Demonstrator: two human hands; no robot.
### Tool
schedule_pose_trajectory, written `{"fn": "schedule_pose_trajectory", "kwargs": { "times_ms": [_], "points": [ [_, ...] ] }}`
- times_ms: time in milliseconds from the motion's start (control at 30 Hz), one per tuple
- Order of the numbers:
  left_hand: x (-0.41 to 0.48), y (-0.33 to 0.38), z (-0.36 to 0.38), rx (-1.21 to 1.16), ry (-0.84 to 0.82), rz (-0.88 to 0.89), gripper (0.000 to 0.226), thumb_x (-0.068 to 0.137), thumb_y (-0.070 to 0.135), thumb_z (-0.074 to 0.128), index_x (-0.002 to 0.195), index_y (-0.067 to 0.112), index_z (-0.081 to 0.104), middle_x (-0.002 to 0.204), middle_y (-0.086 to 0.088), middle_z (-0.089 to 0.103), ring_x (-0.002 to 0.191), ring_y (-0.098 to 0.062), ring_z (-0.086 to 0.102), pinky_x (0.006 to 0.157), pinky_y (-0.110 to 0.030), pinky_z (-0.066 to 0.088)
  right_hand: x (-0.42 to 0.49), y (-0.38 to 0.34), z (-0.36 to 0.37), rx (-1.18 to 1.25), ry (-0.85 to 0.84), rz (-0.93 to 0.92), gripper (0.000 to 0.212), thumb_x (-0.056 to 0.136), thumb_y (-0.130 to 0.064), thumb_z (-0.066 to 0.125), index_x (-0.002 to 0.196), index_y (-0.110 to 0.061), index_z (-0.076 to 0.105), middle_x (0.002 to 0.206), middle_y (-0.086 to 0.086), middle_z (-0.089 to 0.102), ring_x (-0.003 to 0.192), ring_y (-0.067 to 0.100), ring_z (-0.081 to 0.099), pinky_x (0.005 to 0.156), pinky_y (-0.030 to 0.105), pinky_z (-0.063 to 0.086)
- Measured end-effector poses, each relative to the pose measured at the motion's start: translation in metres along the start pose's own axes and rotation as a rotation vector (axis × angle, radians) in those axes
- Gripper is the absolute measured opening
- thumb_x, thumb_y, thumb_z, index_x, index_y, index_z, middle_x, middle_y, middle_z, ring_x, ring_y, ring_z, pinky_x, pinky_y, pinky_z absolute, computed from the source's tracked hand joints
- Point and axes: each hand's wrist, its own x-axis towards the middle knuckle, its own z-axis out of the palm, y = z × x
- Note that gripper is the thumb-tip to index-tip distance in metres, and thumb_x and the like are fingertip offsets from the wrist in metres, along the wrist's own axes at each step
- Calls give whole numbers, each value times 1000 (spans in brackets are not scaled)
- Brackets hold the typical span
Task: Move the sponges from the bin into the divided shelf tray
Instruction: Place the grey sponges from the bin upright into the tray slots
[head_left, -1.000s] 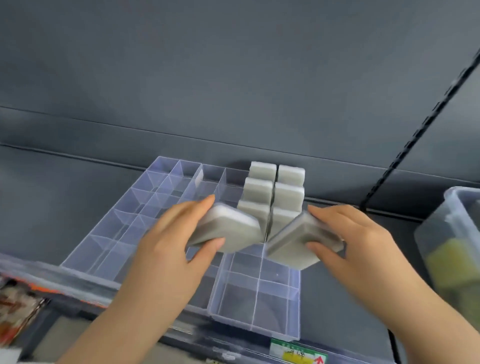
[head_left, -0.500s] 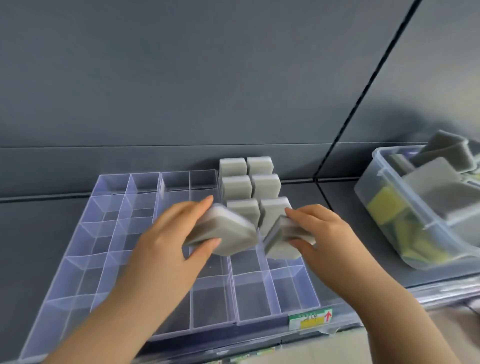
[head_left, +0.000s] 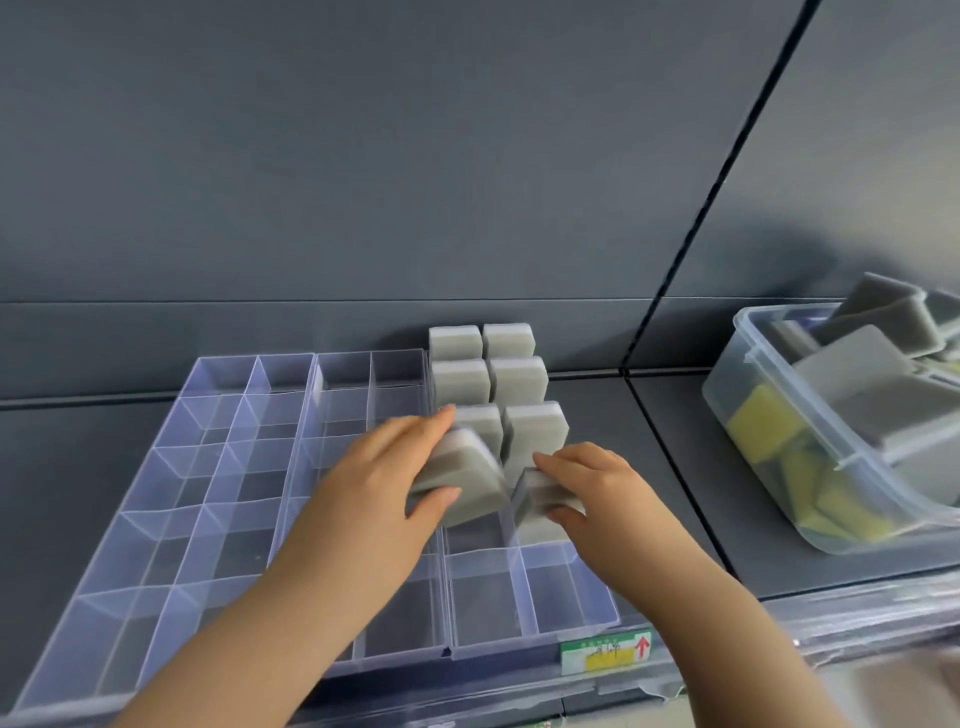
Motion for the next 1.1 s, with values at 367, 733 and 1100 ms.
{"fn": "schedule_pose_trajectory", "kwargs": {
  "times_ms": [367, 733, 1100],
  "points": [
    [13, 22, 18, 1, -211, 0, 47, 91, 27, 58, 133, 39, 42, 134, 20, 43, 125, -2, 35, 97, -13, 26, 3, 11, 8, 26, 21, -66, 48, 93, -18, 53, 139, -23, 40, 134, -6, 46, 120, 19, 42, 98, 22, 36],
    [13, 15, 46, 50, -285, -38, 47, 92, 25, 56, 136, 33, 41, 137, 17, 43, 128, -4, 34, 99, -15, 27, 5, 14, 7, 29, 21, -115, 47, 94, -21, 52, 139, -24, 40, 133, -6, 46, 118, 17, 44, 98, 20, 35],
    [11, 22, 40, 188, -263, 39, 54, 91, 41, 55, 140, 34, 35, 136, 18, 42, 123, -6, 41, 91, -20, 38, 2, 19, -1, 85, 42, -122, 56, 89, -27, 58, 140, -30, 35, 136, -11, 41, 126, 10, 36, 100, 18, 33]
  ]
}}
